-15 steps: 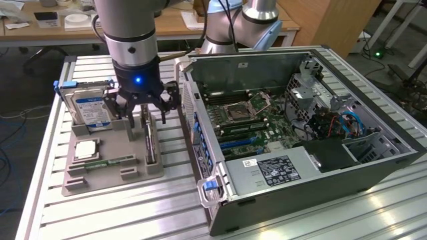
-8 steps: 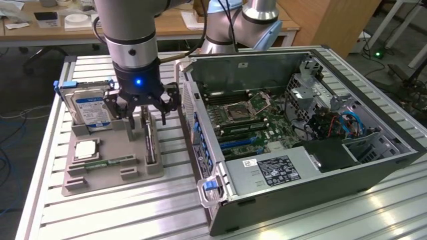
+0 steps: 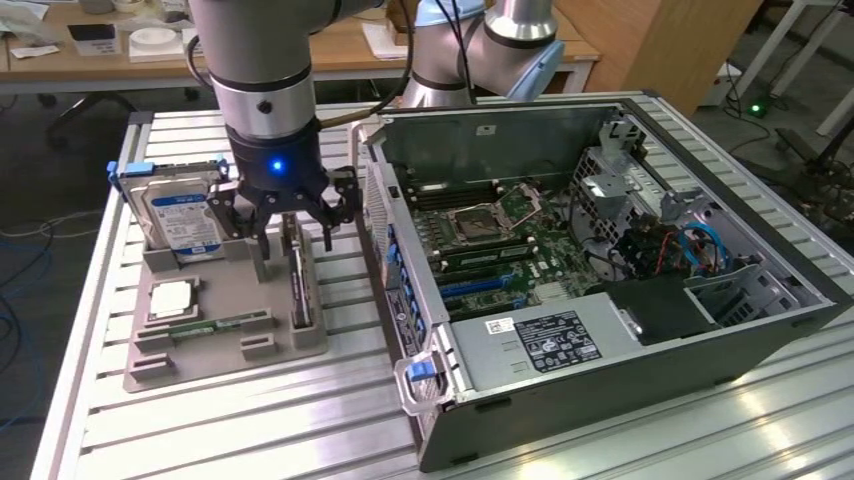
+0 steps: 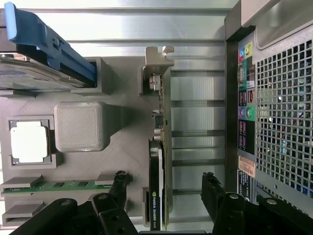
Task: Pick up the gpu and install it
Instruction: 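Pick up the gpu and move the gpu toward the slot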
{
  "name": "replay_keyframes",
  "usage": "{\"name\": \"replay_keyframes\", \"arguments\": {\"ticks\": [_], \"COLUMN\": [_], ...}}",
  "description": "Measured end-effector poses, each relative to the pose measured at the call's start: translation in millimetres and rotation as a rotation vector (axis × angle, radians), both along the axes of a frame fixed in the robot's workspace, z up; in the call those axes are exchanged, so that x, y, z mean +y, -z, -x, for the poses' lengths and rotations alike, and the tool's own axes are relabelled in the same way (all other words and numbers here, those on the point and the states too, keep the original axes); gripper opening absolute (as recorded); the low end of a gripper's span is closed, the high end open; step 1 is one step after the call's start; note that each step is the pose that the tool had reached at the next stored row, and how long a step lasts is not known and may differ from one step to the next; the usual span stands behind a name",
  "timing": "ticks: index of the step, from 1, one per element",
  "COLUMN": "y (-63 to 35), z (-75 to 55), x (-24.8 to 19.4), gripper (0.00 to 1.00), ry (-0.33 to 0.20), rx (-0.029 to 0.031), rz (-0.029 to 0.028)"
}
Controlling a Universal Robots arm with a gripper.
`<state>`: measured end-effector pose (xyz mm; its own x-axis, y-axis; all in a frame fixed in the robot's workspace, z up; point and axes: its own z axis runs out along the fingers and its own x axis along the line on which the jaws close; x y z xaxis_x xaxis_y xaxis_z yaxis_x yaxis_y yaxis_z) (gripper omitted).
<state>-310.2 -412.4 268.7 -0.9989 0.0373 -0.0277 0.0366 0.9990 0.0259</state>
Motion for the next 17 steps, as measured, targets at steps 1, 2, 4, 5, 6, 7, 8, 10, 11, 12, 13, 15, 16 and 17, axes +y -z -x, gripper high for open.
{"name": "replay_keyframes", "arguments": {"ticks": [1,2,4,5,6,7,8,10,11,12,13,15,16,17], "y": [0.1,0.1,0.3,0.3,0.4,0.6,0.9,3.0,4.4,5.8,7.0,9.6,11.3,13.0], "z": [0.0,0.0,0.0,0.0,0.0,0.0,0.0,0.0,0.0,0.0,-0.1,-0.1,-0.1,-0.1], "x": [0.0,0.0,0.0,0.0,0.0,0.0,0.0,0.0,0.0,0.0,0.0,0.1,0.1,0.0], "gripper": [0.73,0.73,0.73,0.73,0.73,0.73,0.73,0.73,0.73,0.73,0.73,0.73,0.73,0.73], "ry": [0.000,0.000,0.000,0.000,0.000,0.000,0.000,0.000,0.000,0.000,0.000,0.000,0.000,0.000], "rx": [0.0000,0.0000,0.0001,0.0001,0.0000,0.0000,-0.0001,-0.0001,0.0000,-0.0001,-0.0001,0.0001,0.0000,0.0001], "rz": [0.0000,0.0000,0.0000,0.0000,0.0001,0.0000,-0.0001,-0.0001,0.0000,-0.0001,-0.0001,0.0000,0.0000,0.0000]}}
